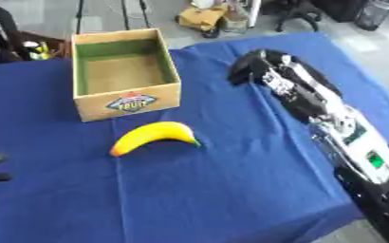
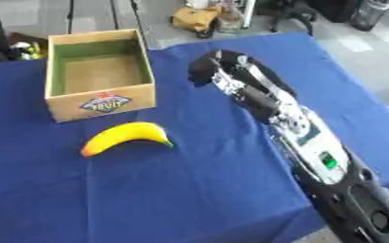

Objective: Pick up objects on the table and place them in the box.

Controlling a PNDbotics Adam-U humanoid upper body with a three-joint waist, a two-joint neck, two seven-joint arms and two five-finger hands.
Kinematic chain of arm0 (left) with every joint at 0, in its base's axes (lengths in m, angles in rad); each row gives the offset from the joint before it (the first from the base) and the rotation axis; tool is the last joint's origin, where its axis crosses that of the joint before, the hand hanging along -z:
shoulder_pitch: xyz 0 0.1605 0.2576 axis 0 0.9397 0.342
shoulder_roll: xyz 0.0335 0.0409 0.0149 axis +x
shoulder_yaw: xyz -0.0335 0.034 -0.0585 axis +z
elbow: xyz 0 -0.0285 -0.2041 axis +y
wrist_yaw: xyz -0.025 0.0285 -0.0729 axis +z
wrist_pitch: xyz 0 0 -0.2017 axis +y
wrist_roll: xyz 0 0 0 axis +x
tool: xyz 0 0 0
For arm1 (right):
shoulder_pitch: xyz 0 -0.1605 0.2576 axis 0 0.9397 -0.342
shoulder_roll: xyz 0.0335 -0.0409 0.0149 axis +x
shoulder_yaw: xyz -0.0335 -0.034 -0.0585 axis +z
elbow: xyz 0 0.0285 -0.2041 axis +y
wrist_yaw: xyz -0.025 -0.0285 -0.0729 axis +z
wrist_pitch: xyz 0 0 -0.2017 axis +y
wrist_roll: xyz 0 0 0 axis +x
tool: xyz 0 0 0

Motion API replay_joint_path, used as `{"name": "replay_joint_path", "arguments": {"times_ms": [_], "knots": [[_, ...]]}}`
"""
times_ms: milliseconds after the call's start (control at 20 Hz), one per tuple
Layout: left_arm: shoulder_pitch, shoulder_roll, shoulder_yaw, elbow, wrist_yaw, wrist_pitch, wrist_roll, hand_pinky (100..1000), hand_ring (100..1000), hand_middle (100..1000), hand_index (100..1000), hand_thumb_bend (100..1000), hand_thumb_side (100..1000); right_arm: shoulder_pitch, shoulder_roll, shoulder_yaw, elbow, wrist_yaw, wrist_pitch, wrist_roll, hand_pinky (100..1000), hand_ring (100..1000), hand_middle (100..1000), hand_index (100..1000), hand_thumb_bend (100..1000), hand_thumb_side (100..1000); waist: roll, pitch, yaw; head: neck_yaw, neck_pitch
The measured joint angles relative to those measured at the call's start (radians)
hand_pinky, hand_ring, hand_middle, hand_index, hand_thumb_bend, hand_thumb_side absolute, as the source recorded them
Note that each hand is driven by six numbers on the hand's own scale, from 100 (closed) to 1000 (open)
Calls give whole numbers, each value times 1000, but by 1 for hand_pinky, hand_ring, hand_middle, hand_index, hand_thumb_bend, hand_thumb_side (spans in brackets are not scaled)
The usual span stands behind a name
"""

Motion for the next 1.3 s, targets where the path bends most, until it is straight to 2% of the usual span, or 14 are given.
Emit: {"name": "replay_joint_path", "arguments": {"times_ms": [200, 450, 500, 550, 700, 1000, 1300], "knots": [[-3, -5, -7, 0, 2, -1, -6, 601, 761, 564, 576, 203, 1000, -80, -24, 45, 98, 74, -20, 59, 718, 728, 676, 717, 100, 608, 0, 0, 15, -13, -7], [-10, -8, -15, 0, 4, 0, -14, 601, 760, 564, 576, 202, 1000, -191, -27, 94, 253, 216, -73, 132, 728, 753, 699, 738, 100, 553, 0, 3, 40, -29, -7], [-11, -8, -17, 0, 4, 1, -16, 601, 760, 564, 576, 202, 1000, -212, -26, 102, 284, 250, -86, 146, 735, 769, 708, 749, 100, 469, 0, 5, 45, -32, -8], [-12, -8, -18, 0, 5, 1, -18, 601, 760, 564, 576, 202, 1000, -232, -24, 110, 313, 285, -100, 159, 739, 776, 717, 755, 100, 531, 1, 6, 50, -35, -8], [-19, -9, -24, 0, 8, 1, -25, 601, 760, 563, 576, 201, 1000, -283, -8, 128, 393, 401, -145, 187, 751, 819, 741, 777, 100, 500, 2, 11, 66, -46, -8], [-29, -17, -36, 0, 10, 2, -36, 601, 760, 562, 576, 200, 1000, -335, 31, 149, 513, 615, -230, 169, 769, 856, 771, 806, 106, 498, 7, 21, 97, -71, -17], [-38, -18, -47, 0, 14, 4, -47, 602, 759, 561, 576, 198, 1000, -363, 62, 149, 604, 731, -271, 126, 782, 882, 793, 818, 138, 497, 10, 32, 127, -90, -29]]}}
